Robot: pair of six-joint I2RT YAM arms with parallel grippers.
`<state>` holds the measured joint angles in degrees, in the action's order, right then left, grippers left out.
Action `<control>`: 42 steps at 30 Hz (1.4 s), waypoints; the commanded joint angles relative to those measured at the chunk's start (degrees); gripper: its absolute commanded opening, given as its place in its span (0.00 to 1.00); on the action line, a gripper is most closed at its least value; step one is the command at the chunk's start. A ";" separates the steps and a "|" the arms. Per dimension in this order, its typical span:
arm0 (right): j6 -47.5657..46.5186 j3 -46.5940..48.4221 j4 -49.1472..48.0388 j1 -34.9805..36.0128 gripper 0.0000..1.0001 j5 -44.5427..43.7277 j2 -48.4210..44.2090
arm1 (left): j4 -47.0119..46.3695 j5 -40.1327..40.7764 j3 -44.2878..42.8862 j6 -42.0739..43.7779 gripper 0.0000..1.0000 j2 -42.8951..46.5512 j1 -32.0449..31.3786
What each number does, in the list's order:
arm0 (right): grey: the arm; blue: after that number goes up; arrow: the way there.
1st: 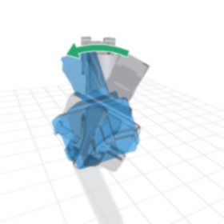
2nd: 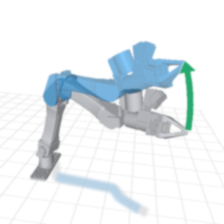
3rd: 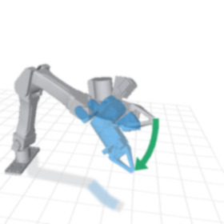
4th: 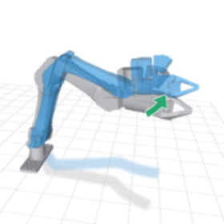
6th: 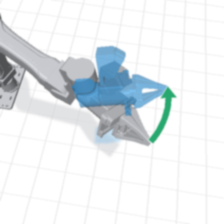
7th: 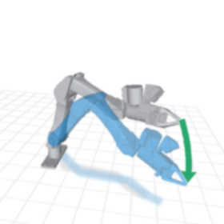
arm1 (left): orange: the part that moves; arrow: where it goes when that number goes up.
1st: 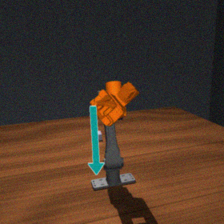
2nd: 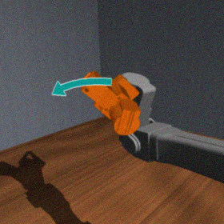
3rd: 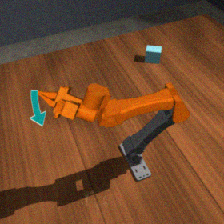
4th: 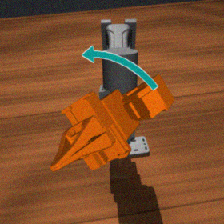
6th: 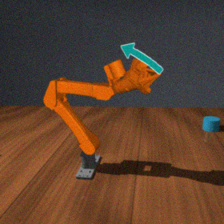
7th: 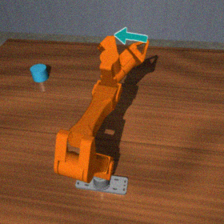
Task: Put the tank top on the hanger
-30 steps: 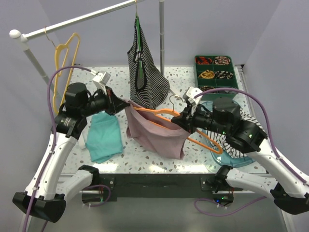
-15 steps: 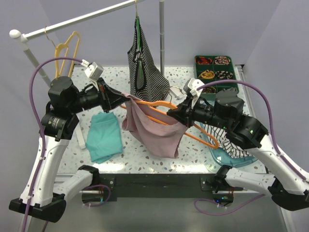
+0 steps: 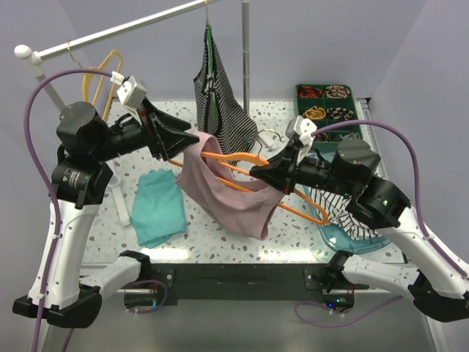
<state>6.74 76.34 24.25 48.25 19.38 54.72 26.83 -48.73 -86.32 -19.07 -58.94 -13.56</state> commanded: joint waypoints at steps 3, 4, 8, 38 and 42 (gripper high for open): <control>1.79 1.35 -5.18 -0.17 0.00 0.58 -1.72 | 1.03 2.06 -3.49 2.80 0.76 -0.39 0.38; 1.09 2.67 -3.61 -0.17 0.00 0.40 -1.11 | 0.60 0.84 -3.94 2.90 0.77 -0.21 0.38; 0.55 12.75 -1.23 -0.17 0.00 2.32 1.44 | -3.70 -1.54 -6.31 2.73 0.81 0.14 0.38; 0.99 11.73 2.29 -0.17 0.00 10.24 5.84 | -0.91 -20.00 2.13 22.58 0.83 1.81 0.20; -0.23 10.33 4.66 -0.17 0.00 9.46 4.09 | -0.37 -21.14 2.56 23.90 0.82 0.93 -0.67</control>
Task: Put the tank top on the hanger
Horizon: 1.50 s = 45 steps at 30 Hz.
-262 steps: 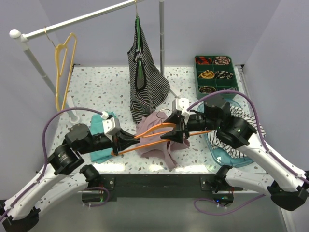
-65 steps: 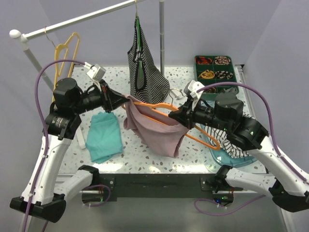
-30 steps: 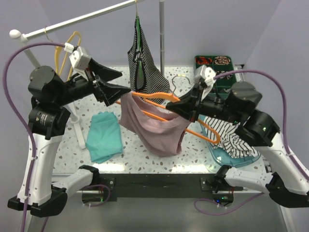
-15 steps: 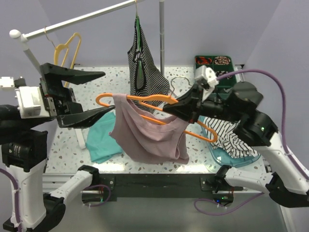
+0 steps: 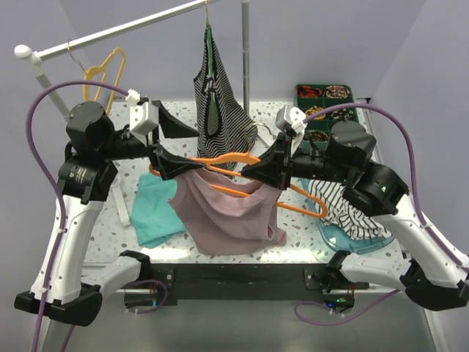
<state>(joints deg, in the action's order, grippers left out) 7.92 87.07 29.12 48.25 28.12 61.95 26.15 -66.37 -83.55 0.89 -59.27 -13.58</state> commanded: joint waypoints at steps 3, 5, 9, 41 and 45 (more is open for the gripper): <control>-1.86 -1.98 0.67 -0.17 0.00 0.36 -4.64 | -1.01 -4.21 2.77 3.60 0.81 2.31 -2.14; -2.12 -3.21 1.02 -0.17 0.00 0.09 -5.17 | -0.75 -3.42 5.13 3.60 0.80 2.92 -4.16; -2.82 -4.10 2.34 -0.17 0.00 0.97 -5.97 | 2.31 1.22 7.70 5.60 0.78 3.37 -10.13; -5.02 -1.99 3.13 -0.17 0.00 -1.22 -3.95 | 1.19 8.71 16.13 3.08 0.01 5.21 -18.67; -5.02 -2.34 2.87 -0.17 0.07 -5.33 -3.94 | -1.80 9.24 17.71 0.53 0.00 6.70 -18.67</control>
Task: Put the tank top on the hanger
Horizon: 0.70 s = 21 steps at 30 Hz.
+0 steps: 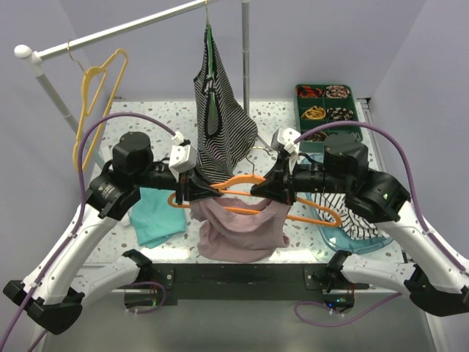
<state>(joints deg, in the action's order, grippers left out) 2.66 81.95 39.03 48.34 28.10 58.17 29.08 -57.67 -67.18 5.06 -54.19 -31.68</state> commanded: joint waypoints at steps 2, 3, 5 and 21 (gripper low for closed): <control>0.33 2.42 -7.21 -0.26 0.16 -7.43 -0.34 | -5.61 1.68 2.05 -4.61 0.00 2.25 -0.57; 0.51 2.16 -7.56 -0.26 0.25 -9.62 -0.60 | -6.14 2.90 2.31 -4.53 0.00 2.42 -0.57; 0.68 1.37 -8.35 -0.26 0.35 -11.65 -1.21 | -6.40 3.70 2.66 -6.99 0.00 2.78 -0.57; 5.42 -3.81 -11.17 -0.26 0.81 -32.48 -8.51 | -10.18 14.32 8.73 -14.90 0.00 7.26 -0.57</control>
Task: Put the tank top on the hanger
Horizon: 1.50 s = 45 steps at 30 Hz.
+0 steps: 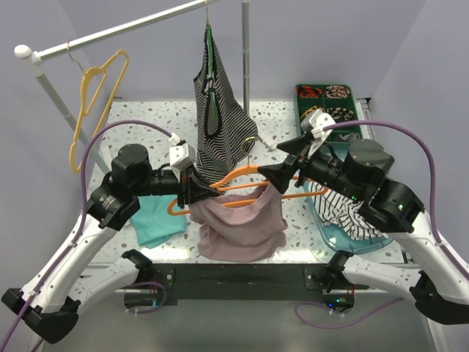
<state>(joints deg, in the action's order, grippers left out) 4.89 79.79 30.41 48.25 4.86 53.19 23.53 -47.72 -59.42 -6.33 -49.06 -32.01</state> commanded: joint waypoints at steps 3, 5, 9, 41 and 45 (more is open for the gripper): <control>4.87 -4.54 -0.63 -0.17 0.70 -9.70 -5.81 | -4.72 8.24 0.97 -4.83 0.00 3.00 -0.25; 6.18 -6.30 0.26 -0.17 0.62 -8.82 -7.91 | -4.63 10.01 0.71 -5.71 0.00 3.00 -0.25; 9.61 -10.96 0.08 -0.17 0.51 -4.96 -9.24 | -5.07 10.99 -0.08 -7.38 0.00 3.00 -0.25; 12.69 -4.92 0.25 -0.17 0.00 -15.41 -2.92 | 2.49 17.66 -4.56 -6.06 0.00 6.43 -0.25; 12.87 -4.55 1.93 -0.17 0.00 -20.06 -2.30 | 3.01 18.11 -5.62 -5.89 0.00 7.31 -0.25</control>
<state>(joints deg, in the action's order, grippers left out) 18.39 73.34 30.52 48.21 -9.19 50.26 28.36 -30.63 -61.67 -12.82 -43.11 -32.03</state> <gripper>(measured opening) 0.008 0.142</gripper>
